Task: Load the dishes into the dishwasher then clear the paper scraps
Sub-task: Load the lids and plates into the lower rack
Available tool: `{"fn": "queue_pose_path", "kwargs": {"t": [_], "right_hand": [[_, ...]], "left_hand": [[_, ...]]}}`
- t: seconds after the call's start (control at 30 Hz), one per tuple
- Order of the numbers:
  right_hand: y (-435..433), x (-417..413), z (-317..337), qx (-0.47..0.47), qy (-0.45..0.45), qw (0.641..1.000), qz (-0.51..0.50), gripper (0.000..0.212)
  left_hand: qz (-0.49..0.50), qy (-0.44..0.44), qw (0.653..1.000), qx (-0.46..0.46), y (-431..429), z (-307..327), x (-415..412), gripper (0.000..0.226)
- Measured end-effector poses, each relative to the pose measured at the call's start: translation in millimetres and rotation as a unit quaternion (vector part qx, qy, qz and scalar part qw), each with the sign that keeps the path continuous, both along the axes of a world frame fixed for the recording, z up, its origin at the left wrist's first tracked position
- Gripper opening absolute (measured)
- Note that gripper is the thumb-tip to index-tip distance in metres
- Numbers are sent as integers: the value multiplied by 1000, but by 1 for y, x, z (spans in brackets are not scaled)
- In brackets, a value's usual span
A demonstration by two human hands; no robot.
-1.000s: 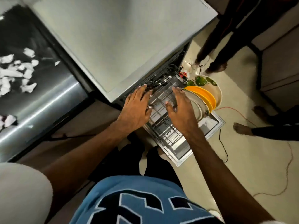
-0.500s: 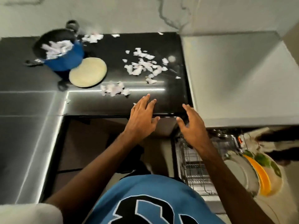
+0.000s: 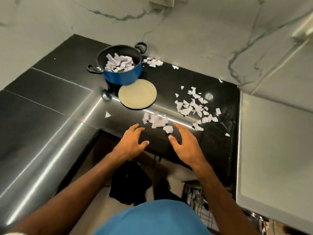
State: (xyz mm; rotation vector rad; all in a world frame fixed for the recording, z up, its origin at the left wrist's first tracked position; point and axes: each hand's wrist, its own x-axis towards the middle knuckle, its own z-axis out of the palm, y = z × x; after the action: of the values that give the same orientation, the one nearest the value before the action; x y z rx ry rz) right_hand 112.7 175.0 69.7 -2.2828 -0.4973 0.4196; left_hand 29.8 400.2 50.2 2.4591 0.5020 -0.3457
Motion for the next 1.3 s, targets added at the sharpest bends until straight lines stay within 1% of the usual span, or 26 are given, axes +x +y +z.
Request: {"fn": "queue_pose_path", "kwargs": {"t": [0.1,0.17,0.23,0.3,0.33,0.37,0.4,0.47,0.5,0.53,0.6,0.63,0.73,0.8,0.87,0.97,1.07,1.13,1.2,1.27,1.3], "right_hand": [[25,29,-5,-8,20,999,43,61],[39,45,-9,-14,22,997,68,59],[58,70,-11,-29,32,994,103,58],[77,94,-15,-42,31,989,139,58],[86,103,-18,-46,29,986,155,59],[95,114,-23,-48,27,984,170,59],[102,123,-27,-52,22,981,185,60],[116,139,-36,-74,-6,972,221,59],[123,146,-41,-92,-31,965,244,59],[129,152,-44,-112,-51,955,271,60],[137,162,-50,-148,-69,934,317,60],[140,165,-54,-160,-74,927,331,59],[141,173,-59,-151,-70,925,341,54],[136,175,-60,-127,-72,929,339,51],[129,175,-59,-98,-83,934,333,47],[119,174,-56,-42,-99,944,313,38],[108,173,-51,33,-89,963,252,31],[101,172,-46,99,-52,981,159,33],[97,171,-38,133,-8,990,52,43],[94,172,-28,149,96,984,-27,56],[92,174,-22,171,163,970,-51,59]], "left_hand": [[46,16,999,-18,15,-8,21,73],[97,4,994,-48,21,-11,35,73],[185,-2,978,-94,27,-12,55,73],[275,-5,949,-154,36,-15,74,73],[323,-16,925,-199,42,-18,82,75],[378,-29,891,-252,47,-20,90,77],[433,-52,844,-311,50,-23,97,73],[527,-95,740,-407,54,-25,110,44],[559,-105,701,-431,56,-25,115,36],[579,-113,669,-452,56,-25,119,34],[602,-127,627,-478,58,-25,124,33],[608,-131,611,-489,57,-24,127,31],[629,-143,570,-508,54,-22,133,30],[640,-145,563,-502,51,-22,137,25],[645,-137,565,-496,49,-25,138,22],[639,-125,574,-497,45,-24,135,24],[615,-135,585,-512,40,-17,132,19],[587,-141,606,-518,35,-8,129,18],[576,-144,623,-510,31,-2,122,23],[574,-144,640,-490,28,3,112,25],[570,-140,654,-477,27,5,106,25]]}}
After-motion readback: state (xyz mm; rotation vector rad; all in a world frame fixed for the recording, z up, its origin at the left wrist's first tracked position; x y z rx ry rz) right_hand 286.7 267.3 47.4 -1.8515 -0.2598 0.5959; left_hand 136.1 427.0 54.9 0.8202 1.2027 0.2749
